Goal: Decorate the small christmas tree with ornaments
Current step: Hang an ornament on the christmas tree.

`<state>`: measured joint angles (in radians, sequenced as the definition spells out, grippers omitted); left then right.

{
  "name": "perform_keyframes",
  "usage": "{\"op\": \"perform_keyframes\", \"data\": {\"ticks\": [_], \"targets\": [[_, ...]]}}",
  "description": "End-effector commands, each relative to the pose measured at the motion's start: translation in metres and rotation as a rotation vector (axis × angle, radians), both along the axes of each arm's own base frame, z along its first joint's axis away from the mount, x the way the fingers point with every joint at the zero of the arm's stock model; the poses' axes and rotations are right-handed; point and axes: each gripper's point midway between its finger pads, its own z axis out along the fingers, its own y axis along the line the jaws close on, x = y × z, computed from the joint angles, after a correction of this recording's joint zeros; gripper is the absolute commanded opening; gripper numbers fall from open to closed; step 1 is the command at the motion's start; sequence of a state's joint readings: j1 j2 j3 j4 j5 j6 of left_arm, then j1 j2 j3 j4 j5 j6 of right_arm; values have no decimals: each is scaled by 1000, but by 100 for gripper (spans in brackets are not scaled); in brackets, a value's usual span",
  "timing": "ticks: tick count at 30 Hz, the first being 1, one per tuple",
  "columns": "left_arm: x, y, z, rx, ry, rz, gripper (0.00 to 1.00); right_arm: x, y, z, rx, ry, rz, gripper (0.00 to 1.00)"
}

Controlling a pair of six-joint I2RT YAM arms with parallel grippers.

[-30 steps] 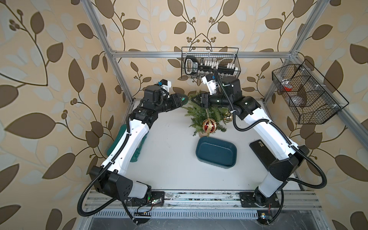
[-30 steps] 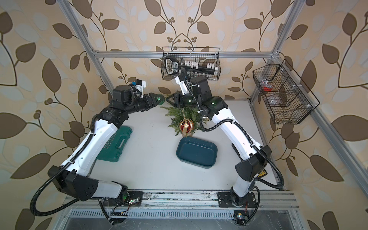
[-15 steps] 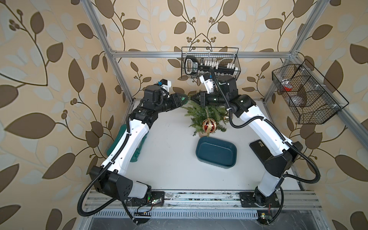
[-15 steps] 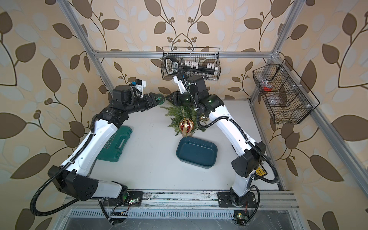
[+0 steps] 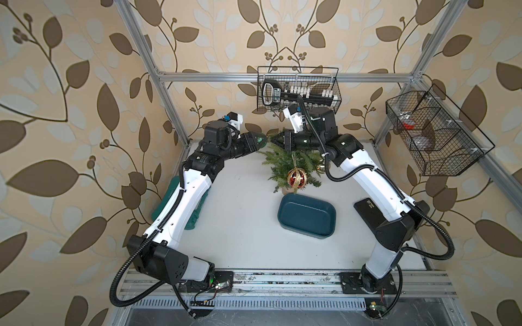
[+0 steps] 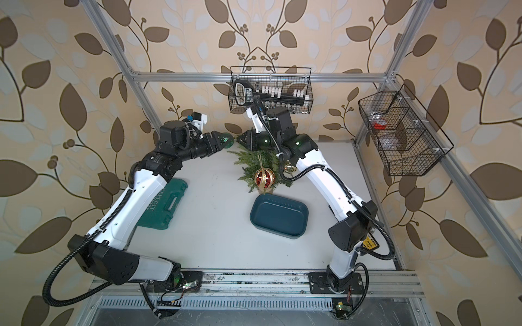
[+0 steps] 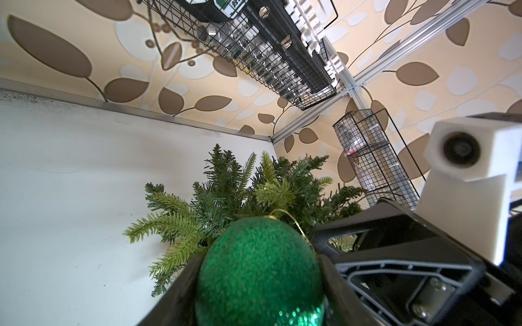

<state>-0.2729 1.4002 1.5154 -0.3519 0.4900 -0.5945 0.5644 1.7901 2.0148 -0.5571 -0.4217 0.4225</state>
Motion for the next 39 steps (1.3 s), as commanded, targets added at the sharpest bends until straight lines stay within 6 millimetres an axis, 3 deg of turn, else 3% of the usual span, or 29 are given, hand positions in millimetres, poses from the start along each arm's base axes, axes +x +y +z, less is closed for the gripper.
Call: {"op": "perform_keyframes", "data": {"ticks": [1,6,14,20,39], "targets": [[-6,3,21,-19,-72,-6,54,6,0,-14,-32,27,-10,24],[-6,3,20,-18,-72,-7,54,7,1,-18,-39,34,-8,12],[-6,5,18,-15,-70,-1,54,10,-2,-15,-31,26,-25,3],[-6,6,17,-10,-68,2,54,12,-5,-8,-5,17,-44,2],[-11,13,-1,-6,-36,25,53,14,-6,-19,-15,57,-39,0]]}}
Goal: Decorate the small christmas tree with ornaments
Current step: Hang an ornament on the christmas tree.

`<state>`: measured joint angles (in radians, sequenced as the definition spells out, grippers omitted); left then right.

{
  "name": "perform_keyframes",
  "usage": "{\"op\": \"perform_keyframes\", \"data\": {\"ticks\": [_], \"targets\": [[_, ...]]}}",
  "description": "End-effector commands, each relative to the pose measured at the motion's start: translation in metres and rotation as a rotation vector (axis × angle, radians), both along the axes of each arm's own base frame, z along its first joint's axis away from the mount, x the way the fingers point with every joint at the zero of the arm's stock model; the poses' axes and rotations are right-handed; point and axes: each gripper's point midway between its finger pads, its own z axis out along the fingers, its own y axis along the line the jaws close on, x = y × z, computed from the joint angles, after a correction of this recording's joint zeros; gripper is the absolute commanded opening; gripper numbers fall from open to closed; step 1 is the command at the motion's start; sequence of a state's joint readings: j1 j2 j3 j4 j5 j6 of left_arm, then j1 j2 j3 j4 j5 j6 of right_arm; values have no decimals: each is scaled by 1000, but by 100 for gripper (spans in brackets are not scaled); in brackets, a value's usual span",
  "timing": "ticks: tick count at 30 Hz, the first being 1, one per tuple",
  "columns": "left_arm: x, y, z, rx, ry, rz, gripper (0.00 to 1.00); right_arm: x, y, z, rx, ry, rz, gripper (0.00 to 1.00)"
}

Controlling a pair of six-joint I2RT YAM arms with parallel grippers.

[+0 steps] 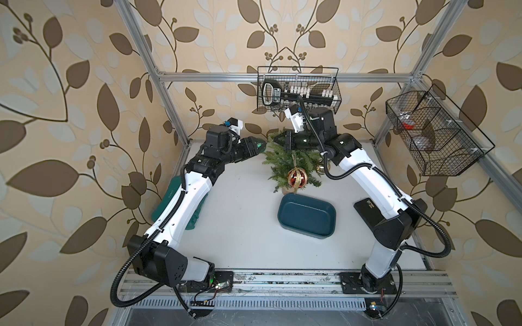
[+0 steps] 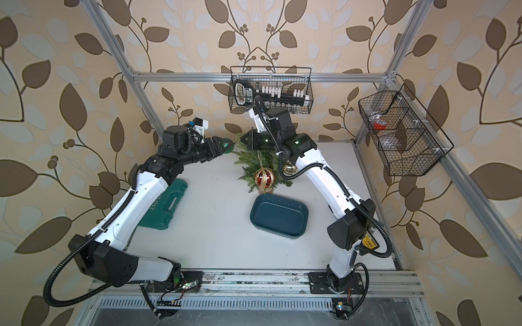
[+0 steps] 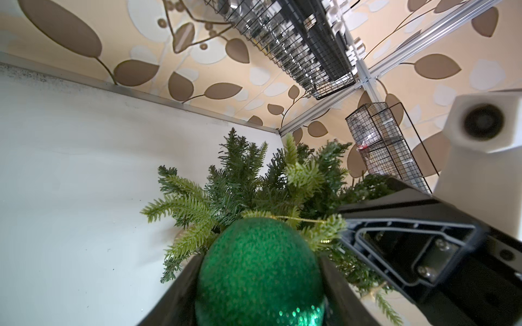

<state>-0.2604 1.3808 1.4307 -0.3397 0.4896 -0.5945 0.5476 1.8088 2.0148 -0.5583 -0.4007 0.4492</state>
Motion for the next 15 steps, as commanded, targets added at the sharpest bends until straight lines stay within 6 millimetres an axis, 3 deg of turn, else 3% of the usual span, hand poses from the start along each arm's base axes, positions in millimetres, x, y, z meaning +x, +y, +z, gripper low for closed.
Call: {"op": "perform_keyframes", "data": {"ticks": [1,5,9,15], "targets": [[-10,8,27,-21,-87,16,54,1,1,-8,-9,23,11,0],[-13,11,27,-24,-93,29,58,-2,4,-6,-3,19,35,0],[-15,13,25,-24,-89,37,75,-4,6,-7,2,23,50,0],[-19,16,23,-25,-85,48,80,-7,7,-1,11,11,62,8]]}}
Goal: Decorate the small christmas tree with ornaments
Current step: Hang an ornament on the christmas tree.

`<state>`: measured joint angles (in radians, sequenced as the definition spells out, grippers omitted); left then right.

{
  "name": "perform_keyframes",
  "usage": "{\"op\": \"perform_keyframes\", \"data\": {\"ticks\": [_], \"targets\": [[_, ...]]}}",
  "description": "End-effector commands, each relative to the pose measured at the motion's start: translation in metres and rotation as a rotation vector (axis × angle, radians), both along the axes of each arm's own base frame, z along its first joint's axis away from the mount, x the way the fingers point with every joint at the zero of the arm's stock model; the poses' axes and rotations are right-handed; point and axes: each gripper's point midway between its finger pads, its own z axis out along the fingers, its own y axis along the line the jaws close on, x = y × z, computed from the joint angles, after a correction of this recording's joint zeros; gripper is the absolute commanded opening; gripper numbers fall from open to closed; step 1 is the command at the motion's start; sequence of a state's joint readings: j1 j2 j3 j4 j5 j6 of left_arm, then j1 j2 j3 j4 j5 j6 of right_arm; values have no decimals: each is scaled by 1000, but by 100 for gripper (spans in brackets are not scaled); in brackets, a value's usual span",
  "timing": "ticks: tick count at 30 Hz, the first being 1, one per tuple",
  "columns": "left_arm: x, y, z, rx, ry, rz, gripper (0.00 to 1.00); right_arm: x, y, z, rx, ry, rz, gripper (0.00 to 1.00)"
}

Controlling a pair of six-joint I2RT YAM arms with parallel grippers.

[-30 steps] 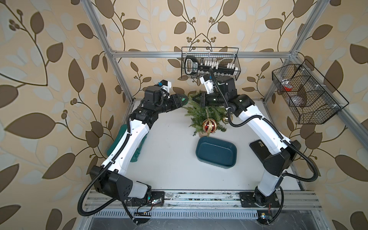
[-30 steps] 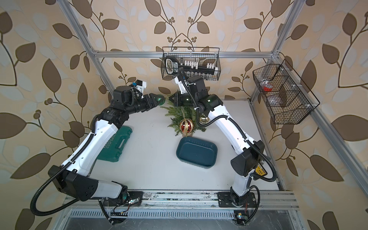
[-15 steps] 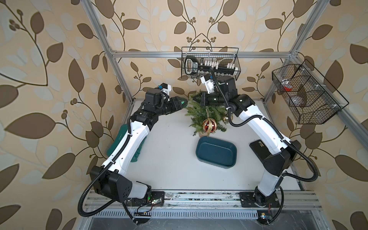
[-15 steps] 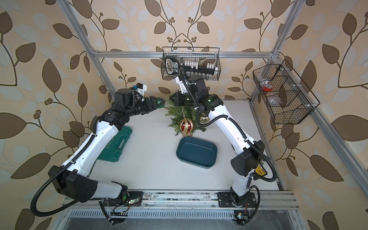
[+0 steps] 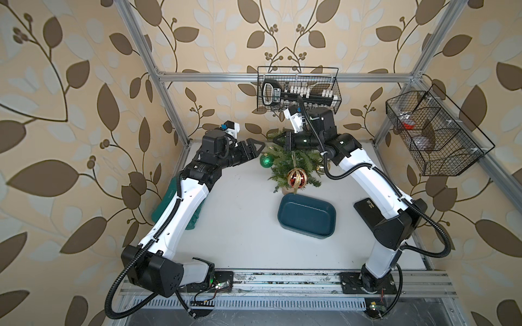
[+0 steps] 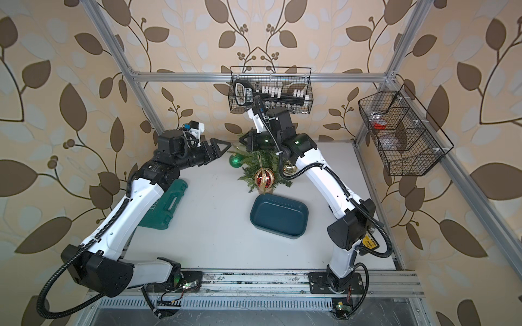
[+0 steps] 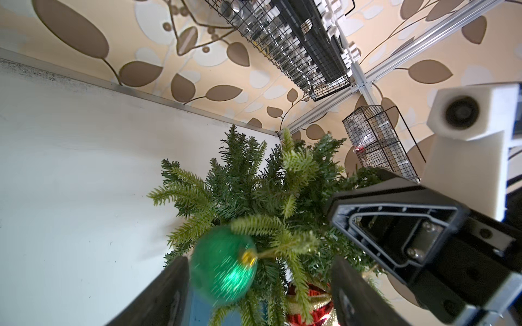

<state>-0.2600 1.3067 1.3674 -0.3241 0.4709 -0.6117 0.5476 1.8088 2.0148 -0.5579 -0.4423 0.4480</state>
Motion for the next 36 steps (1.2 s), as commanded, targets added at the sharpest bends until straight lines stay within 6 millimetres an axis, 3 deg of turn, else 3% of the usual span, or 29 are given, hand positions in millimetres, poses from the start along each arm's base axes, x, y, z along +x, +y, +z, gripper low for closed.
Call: {"op": "perform_keyframes", "data": {"ticks": [1,17,21,28,30,36], "targets": [[-5,9,19,-11,-70,27,79,-3,3,0,0,0,27,9],[-38,9,-8,-30,16,-17,79,-25,-4,23,20,-50,56,36],[-48,7,-12,-33,37,-43,80,-31,-8,28,30,-67,55,57],[-63,3,-22,-36,82,-96,83,-47,-19,35,31,-99,51,76],[-66,1,-23,-40,86,-109,85,-50,-23,36,24,-106,44,92],[-76,-2,-26,-46,104,-150,93,-62,-35,46,28,-142,24,100]]}}
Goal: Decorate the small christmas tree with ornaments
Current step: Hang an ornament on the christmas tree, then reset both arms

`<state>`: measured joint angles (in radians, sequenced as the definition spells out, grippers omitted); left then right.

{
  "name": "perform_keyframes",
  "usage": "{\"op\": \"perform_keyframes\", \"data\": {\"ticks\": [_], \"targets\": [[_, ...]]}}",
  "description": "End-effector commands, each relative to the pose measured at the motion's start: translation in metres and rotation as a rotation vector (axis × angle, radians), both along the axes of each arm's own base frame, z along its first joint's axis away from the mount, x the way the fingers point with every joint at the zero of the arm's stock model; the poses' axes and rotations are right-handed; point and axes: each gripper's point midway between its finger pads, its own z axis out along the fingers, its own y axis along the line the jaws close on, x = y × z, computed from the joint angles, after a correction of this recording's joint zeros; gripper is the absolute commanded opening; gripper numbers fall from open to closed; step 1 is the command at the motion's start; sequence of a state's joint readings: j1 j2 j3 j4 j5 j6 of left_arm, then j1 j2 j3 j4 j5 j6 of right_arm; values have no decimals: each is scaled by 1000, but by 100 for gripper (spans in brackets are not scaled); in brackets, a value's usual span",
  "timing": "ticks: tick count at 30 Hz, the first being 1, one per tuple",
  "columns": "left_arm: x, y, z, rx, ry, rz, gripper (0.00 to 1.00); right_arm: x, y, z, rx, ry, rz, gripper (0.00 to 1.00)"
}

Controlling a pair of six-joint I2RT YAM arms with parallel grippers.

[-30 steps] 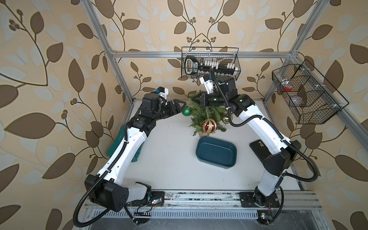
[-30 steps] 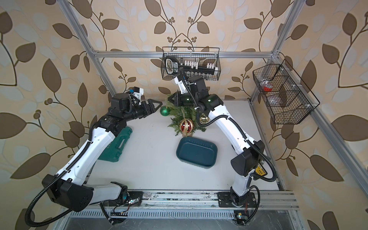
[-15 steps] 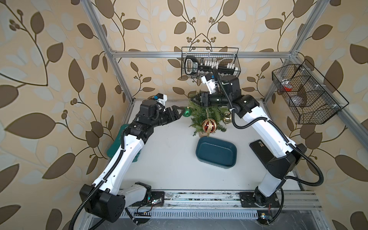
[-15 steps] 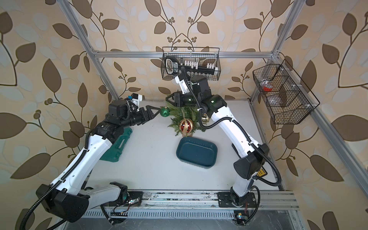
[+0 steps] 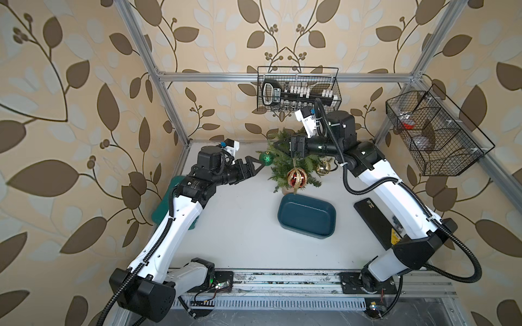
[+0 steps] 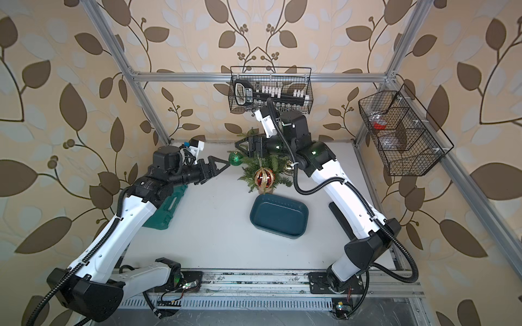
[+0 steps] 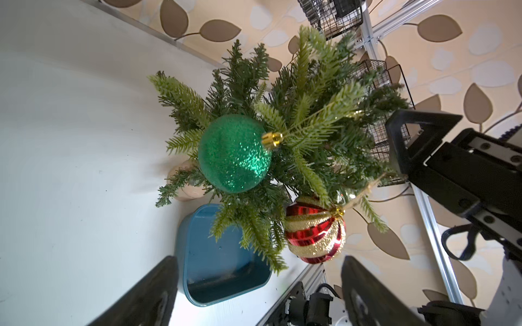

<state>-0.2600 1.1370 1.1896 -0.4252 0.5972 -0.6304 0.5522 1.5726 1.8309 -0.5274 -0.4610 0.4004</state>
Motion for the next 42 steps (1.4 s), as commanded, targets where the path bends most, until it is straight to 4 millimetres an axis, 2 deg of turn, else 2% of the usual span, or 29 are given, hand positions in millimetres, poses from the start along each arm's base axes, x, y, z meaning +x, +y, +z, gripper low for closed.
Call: {"op": "perform_keyframes", "data": {"ticks": [1,3,9,13,16,23,29,31,35,39,42], "targets": [[-14,0,8,-20,-23,-43,94,-8,-9,10,4,-44,-20,100],[-17,-1,6,-22,-12,-53,99,-12,-15,14,7,-54,-32,100],[-29,-4,3,-23,13,-82,99,-31,-41,25,13,-91,-84,100],[-37,-5,-4,-14,38,-97,99,-49,-68,22,-9,-100,-135,100],[-42,-6,-6,-10,43,-105,99,-59,-89,9,-40,-79,-182,100],[-54,-21,-22,22,76,-148,99,-94,-123,-36,-104,-6,-234,100],[-70,-30,-44,96,96,-152,99,-129,-132,-83,-127,61,-191,100],[-76,-30,-50,103,105,-153,99,-137,-136,-99,-125,82,-193,100],[-87,-22,-75,139,144,-124,99,-151,-142,-126,-101,100,-199,100],[-94,-6,-101,204,161,-64,99,-152,-158,-148,-87,91,-295,100],[-92,9,-127,275,178,6,99,-140,-175,-180,-121,102,-419,100]]}}
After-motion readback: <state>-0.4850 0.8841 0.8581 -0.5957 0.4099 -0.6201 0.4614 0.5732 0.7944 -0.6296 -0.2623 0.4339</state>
